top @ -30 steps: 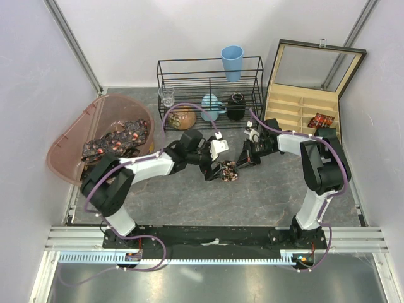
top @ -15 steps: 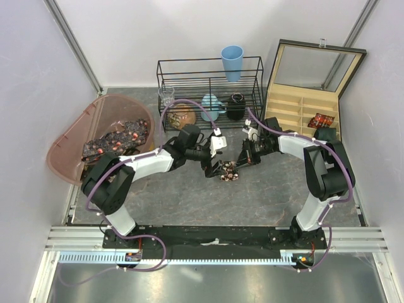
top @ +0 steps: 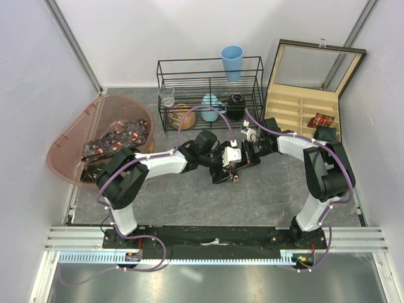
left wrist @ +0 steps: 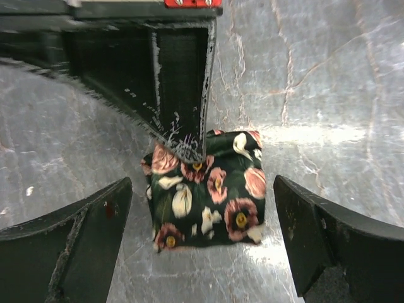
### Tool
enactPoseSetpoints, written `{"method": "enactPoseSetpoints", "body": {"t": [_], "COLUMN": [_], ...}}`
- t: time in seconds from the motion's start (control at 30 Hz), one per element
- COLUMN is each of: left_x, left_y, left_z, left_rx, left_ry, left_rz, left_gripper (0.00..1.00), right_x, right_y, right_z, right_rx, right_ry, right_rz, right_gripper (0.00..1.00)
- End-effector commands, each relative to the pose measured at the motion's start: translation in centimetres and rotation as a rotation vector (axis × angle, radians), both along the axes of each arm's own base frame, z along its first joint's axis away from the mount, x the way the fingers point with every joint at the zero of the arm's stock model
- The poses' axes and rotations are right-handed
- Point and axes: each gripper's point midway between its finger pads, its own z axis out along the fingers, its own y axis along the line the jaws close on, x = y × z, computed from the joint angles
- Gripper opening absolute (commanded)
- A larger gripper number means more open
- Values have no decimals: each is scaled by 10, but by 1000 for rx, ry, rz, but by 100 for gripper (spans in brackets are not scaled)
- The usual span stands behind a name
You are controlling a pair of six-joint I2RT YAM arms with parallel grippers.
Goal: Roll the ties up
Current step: Pick up the tie at the center of the board.
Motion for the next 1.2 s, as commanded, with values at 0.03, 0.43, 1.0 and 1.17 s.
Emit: {"method": "enactPoseSetpoints", "body": {"t": [0.03, 0.43, 1.0, 1.17], "left_x": [17, 8, -4, -15], "left_y": [-4, -2, 31, 62], "left_z": [-15, -25, 47, 83], "left_rx": [90, 127, 17, -9], "left_ry": [-73, -70, 13, -18], "left_rz": [33, 1, 117, 210], "left_gripper": [99, 51, 99, 99], "right_x": [4, 7, 26, 29], "right_y": [8, 11, 7, 2], "right_z": [24, 30, 51, 64], "right_rx": [47, 62, 63, 58], "right_ry": [-72, -46, -59, -92], "right_rz": [27, 2, -69, -88], "right_gripper": [0, 0, 0, 0]}}
